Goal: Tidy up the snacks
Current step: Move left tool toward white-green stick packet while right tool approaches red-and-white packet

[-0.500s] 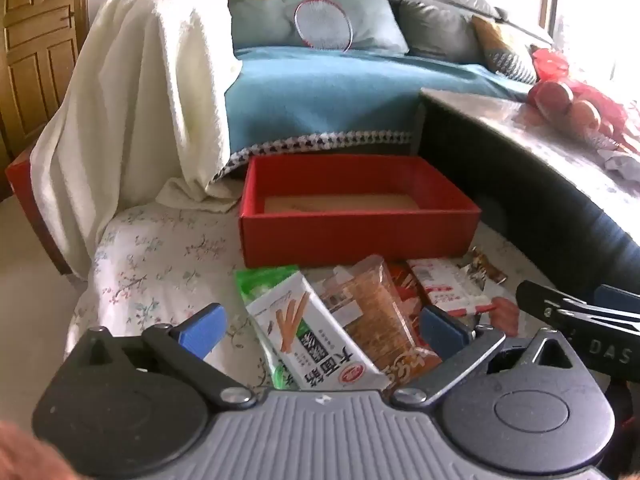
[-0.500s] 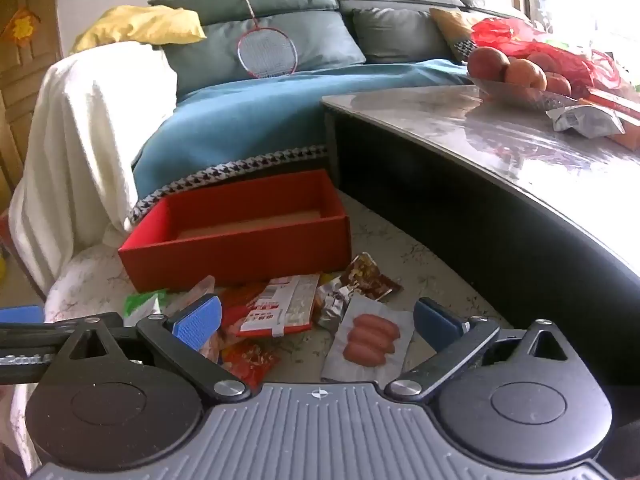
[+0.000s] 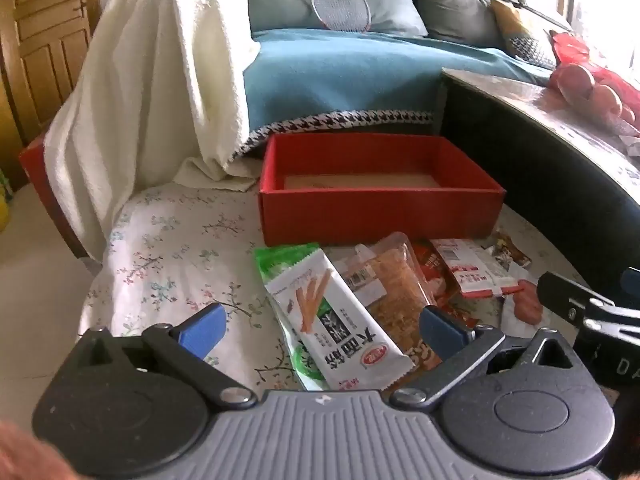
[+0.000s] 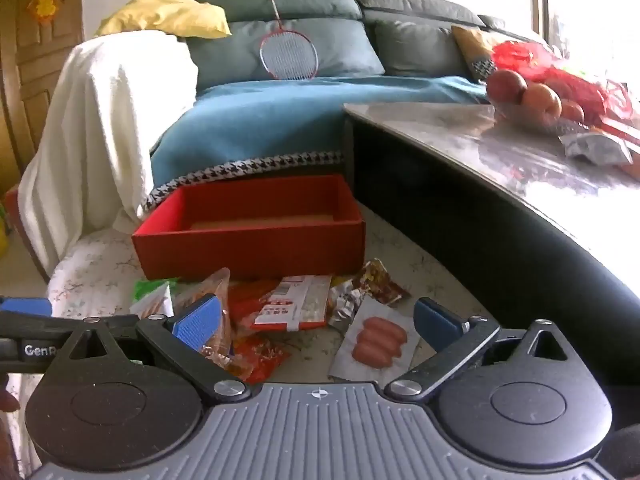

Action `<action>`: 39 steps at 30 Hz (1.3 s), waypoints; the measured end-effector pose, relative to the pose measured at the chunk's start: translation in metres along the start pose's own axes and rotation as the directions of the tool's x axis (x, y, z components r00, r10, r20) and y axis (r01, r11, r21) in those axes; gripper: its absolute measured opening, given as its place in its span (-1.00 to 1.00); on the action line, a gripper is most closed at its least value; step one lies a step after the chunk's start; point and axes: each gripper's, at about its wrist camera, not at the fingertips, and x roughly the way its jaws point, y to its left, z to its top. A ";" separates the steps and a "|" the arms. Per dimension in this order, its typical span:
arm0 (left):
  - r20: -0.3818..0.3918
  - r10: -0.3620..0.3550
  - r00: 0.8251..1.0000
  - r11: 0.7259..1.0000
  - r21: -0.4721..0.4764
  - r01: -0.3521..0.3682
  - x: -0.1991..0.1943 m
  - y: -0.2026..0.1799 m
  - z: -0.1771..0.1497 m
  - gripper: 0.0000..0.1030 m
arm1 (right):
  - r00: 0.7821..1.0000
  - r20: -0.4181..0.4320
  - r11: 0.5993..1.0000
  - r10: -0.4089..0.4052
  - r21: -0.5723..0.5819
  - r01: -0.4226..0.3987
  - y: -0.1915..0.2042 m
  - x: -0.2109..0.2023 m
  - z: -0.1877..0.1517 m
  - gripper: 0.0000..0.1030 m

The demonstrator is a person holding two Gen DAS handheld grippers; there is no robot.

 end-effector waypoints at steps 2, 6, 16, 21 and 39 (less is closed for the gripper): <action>0.017 0.009 1.000 1.000 -0.003 -0.009 -0.003 0.001 0.002 0.91 | 1.000 -0.004 1.000 0.005 -0.003 -0.005 0.001 0.001 0.000 1.00; 0.047 0.022 0.999 1.000 -0.013 -0.022 -0.007 0.003 0.005 0.91 | 1.000 -0.010 1.000 0.018 0.019 -0.018 -0.002 0.002 0.001 1.00; 0.062 0.026 0.998 1.000 -0.009 -0.025 -0.011 0.000 0.003 0.91 | 1.000 -0.017 0.998 0.024 0.056 -0.023 -0.005 0.003 0.001 1.00; 0.036 0.021 0.999 0.999 -0.032 -0.020 -0.007 0.002 0.003 0.91 | 0.999 -0.039 0.998 0.011 0.059 -0.009 -0.005 0.007 0.000 1.00; 0.001 0.011 1.000 0.999 -0.039 -0.011 -0.001 0.002 -0.001 0.89 | 0.996 -0.090 0.998 -0.002 0.068 0.008 -0.005 0.016 -0.003 1.00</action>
